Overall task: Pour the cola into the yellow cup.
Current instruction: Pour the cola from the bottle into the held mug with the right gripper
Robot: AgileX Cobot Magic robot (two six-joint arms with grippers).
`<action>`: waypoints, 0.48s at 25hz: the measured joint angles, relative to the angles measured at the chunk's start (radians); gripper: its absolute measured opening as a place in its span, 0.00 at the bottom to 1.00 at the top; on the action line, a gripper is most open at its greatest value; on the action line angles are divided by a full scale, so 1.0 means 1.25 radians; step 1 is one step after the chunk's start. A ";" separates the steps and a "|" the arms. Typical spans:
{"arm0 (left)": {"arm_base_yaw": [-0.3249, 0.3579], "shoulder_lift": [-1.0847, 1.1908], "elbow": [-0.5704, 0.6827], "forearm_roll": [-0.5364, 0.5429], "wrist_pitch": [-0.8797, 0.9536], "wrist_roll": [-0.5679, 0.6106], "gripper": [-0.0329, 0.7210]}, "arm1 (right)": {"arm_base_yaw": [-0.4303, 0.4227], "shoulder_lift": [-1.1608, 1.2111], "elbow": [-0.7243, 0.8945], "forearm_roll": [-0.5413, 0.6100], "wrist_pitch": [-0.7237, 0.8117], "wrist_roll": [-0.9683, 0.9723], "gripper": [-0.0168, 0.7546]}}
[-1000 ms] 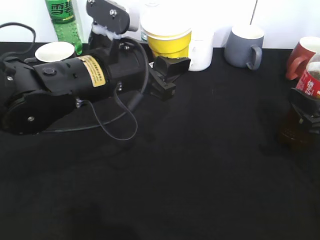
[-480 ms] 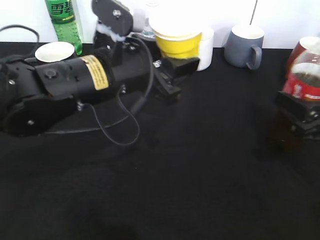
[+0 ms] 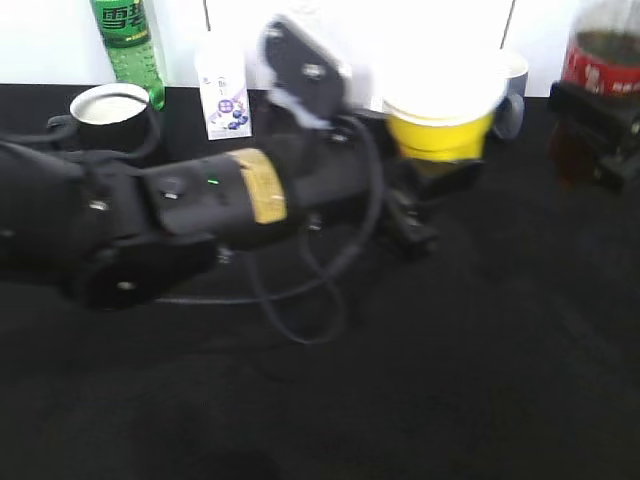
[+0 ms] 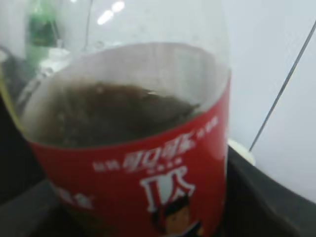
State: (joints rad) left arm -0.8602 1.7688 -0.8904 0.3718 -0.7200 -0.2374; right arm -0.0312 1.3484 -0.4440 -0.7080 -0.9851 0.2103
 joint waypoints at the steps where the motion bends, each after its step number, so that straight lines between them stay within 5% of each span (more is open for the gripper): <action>1: -0.005 0.005 -0.002 0.000 0.002 -0.001 0.63 | 0.000 0.000 -0.004 -0.003 0.002 -0.002 0.67; 12: -0.006 0.007 -0.003 0.016 0.159 -0.066 0.63 | 0.000 0.000 -0.004 -0.002 0.005 -0.091 0.67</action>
State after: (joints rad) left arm -0.8672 1.7779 -0.8935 0.3915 -0.5218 -0.3203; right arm -0.0312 1.3481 -0.4486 -0.7108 -0.9791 0.0962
